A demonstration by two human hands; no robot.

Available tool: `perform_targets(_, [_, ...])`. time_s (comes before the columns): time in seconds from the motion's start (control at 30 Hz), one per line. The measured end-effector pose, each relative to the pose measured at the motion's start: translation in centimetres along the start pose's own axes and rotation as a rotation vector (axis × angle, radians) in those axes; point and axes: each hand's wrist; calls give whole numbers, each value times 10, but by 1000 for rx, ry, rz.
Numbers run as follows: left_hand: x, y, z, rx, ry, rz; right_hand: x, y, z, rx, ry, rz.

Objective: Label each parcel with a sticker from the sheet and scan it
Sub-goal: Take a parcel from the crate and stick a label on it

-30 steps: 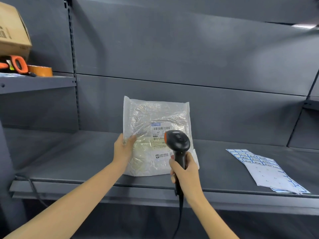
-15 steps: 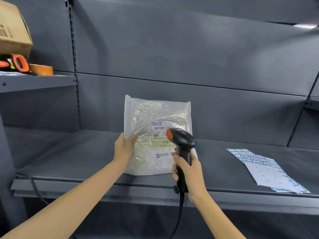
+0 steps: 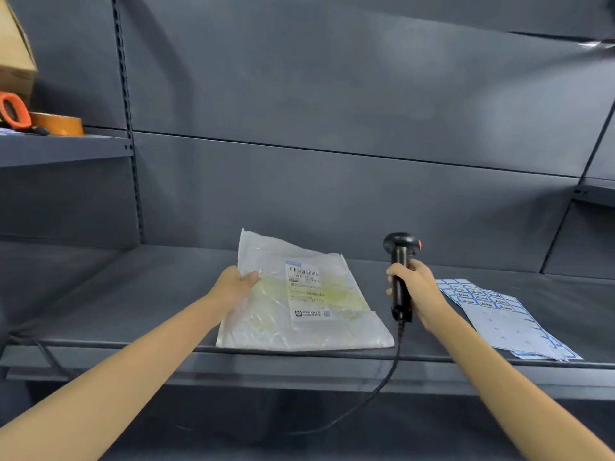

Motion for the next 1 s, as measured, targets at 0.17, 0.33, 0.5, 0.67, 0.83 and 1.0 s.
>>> perform_targets(0.17, [-4,-3,6,15,-1,120,13,11,35,46,69,-513])
perform_targets(0.33, [-25,-18,4,-35,33,211,9,35,53,26,81,-862])
perform_targets(0.5, [-30,-27,4,-69,107,191,3,47,56,3,49,-1128])
perform_targets(0.67, [-27,-28,2,-82,126,191,19,34,52,-147,37,-1144])
perform_targets(0.83, [-20,-31,-3,-142,231,83,99,19,47,-314,292,-1195])
perform_targets(1.0, [-15,-28,-3,-158,247,128,172,23,33,-516,494,-1185])
Point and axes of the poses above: each hand's wrist, its own z-axis towards the middle knuckle, its own x-axis out of the back of the hand, y = z × x, and after that the axes turned 7 degrees about z, right-handed
